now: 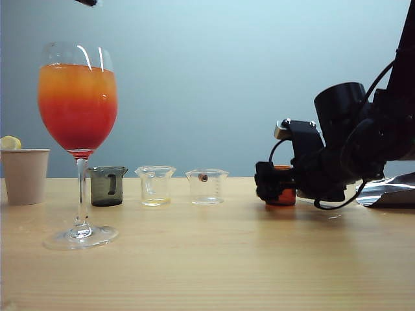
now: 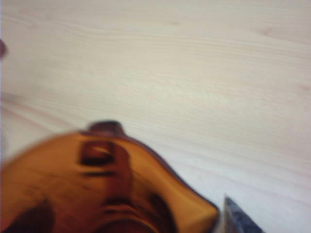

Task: Pick up the fourth measuring cup from the left, pour the grenadine inside into the goblet, and finally put the measuring cup back in its original place.

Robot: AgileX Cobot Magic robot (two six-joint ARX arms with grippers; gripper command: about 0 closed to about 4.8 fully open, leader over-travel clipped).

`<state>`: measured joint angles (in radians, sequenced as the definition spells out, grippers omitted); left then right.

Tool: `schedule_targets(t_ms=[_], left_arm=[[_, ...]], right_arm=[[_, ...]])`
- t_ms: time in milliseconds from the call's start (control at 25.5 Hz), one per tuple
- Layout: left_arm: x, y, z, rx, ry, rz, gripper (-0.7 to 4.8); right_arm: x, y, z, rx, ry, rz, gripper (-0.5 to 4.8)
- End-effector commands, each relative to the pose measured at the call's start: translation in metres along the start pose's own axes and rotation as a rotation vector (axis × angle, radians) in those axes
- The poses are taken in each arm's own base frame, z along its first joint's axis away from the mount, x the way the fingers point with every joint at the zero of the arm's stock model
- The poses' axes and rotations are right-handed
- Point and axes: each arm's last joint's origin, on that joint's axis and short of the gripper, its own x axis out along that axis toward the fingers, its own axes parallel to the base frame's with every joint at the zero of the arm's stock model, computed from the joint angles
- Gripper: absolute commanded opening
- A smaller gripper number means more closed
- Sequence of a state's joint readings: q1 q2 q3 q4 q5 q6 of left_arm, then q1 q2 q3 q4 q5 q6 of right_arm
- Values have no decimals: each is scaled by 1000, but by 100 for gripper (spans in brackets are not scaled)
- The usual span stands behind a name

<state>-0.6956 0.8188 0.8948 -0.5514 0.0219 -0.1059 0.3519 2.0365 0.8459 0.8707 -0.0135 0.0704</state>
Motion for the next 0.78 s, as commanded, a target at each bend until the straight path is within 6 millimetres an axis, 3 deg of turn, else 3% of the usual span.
schedule_targets(t_ms=[39,314,470,706,745,784], left_arm=[[-2,0,2,1,-15,0,-6],[-5,0,2,1,-26,-3,-5],[-14,0,2,2,-60,-3,-6],[-18,-1,2,2,-69,-4,-5],[-19,0,2,2,-66,-4,-5],[-19,0,1,2,-62,-3,-6]], right_arm=[[-7,3,11,7,-21,13,479],[-20,2,7,8,9,11,479],[-48,2,3,9,23,10,479],[-71,4,12,16,94,17,479],[-76,4,14,17,117,27,433],[-79,5,17,18,132,37,335]])
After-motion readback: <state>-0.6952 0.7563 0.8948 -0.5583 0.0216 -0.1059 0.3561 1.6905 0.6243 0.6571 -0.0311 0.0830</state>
